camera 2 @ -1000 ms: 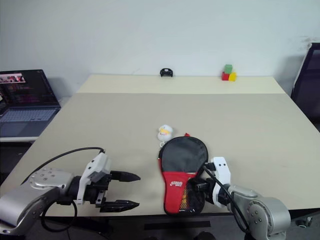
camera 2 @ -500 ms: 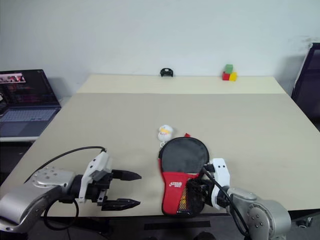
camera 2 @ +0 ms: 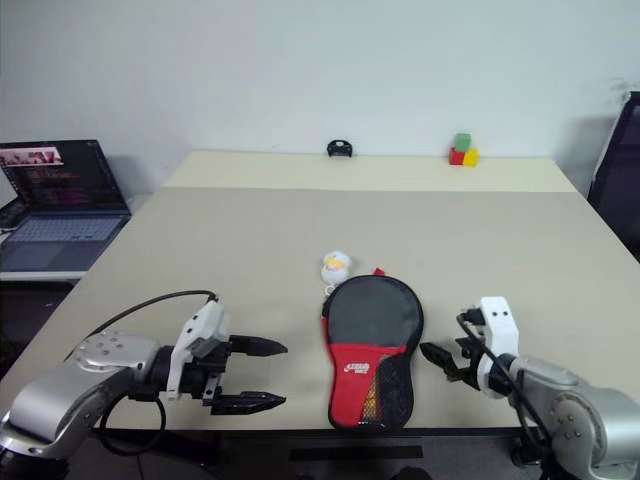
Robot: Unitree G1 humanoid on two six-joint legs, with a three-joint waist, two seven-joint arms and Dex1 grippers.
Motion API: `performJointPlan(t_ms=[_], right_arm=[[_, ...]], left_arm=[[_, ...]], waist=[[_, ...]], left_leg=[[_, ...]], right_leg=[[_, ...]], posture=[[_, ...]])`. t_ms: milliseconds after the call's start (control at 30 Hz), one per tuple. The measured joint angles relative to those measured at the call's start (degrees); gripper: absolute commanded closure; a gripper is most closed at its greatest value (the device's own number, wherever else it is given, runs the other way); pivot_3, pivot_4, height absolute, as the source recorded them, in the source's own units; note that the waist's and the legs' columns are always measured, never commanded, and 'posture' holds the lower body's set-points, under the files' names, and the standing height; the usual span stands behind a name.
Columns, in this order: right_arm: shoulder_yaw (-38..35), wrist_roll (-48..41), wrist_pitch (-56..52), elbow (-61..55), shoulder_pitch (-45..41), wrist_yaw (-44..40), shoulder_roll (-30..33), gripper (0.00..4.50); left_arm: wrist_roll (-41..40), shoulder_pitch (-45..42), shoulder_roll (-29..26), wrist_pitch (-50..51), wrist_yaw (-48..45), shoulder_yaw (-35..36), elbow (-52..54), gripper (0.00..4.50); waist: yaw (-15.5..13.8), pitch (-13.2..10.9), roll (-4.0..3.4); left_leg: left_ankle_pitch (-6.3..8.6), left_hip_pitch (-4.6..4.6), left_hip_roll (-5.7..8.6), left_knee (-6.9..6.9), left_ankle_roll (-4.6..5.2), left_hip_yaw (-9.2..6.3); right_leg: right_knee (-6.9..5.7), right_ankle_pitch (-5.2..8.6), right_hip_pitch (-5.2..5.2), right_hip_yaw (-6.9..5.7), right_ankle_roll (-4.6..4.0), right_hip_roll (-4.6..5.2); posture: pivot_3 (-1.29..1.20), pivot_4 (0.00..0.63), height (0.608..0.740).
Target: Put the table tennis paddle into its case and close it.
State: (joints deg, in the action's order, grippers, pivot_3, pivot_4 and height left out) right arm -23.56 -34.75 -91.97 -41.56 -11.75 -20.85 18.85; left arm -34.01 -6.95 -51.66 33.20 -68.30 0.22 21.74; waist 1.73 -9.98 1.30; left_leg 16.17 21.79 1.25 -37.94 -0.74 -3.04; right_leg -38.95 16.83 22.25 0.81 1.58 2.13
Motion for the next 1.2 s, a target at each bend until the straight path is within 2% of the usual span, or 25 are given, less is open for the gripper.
performJointPlan(t_ms=[300, 600, 933, 1033, 1200], right_arm=[[3.49, -4.78, 6.79, 1.49, -3.79, -6.38, 4.28, 0.02], [15.71, -2.81, 23.21, 9.41, -9.06, -11.78, 10.25, 0.02], [26.71, 2.65, 39.39, 20.54, -12.59, -17.31, 8.25, 0.02], [29.24, 3.03, 41.81, 23.06, -12.66, -18.29, 5.82, 0.02], [34.46, 6.83, 45.76, 27.48, -12.56, -20.51, 5.90, 0.02]], left_arm=[[0.28, -0.61, 1.13, -0.23, 0.34, -0.04, -0.59, 0.00], [0.64, -0.11, 3.79, -0.17, 6.65, 1.55, -0.66, 0.00], [6.48, -6.51, 11.54, -3.12, 22.72, 6.61, -7.77, 0.00], [7.90, -7.67, 12.40, -3.87, 24.99, 6.85, -9.16, 0.00], [9.56, -8.47, 13.00, -4.18, 26.20, 6.60, -11.02, 0.00]], waist=[[0.07, -0.03, -0.04], [0.06, -0.05, -0.01], [0.01, -0.08, 0.06], [0.07, -0.08, 0.05], [-0.06, -0.08, 0.06]], left_leg=[[0.01, 0.06, 0.01, 0.02, 0.01, 0.03], [0.01, 0.07, 0.01, 0.01, 0.01, 0.02], [0.01, 0.06, 0.02, -0.02, 0.00, -0.01], [0.01, 0.08, 0.02, -0.01, -0.01, -0.01], [0.00, 0.09, 0.02, -0.02, -0.01, -0.02]], right_leg=[[0.03, 0.08, 0.03, 0.02, -0.02, 0.03], [0.03, 0.08, 0.04, 0.01, -0.02, 0.04], [0.01, 0.07, 0.04, -0.01, -0.02, 0.04], [0.01, 0.07, 0.06, 0.00, -0.03, 0.04], [0.03, 0.07, 0.06, -0.02, -0.03, 0.06]], posture=[[0.00, 0.150, 0.740], [0.00, 0.150, 0.740], [0.00, 0.150, 0.740], [0.00, 0.150, 0.740], [0.00, 0.150, 0.740]])
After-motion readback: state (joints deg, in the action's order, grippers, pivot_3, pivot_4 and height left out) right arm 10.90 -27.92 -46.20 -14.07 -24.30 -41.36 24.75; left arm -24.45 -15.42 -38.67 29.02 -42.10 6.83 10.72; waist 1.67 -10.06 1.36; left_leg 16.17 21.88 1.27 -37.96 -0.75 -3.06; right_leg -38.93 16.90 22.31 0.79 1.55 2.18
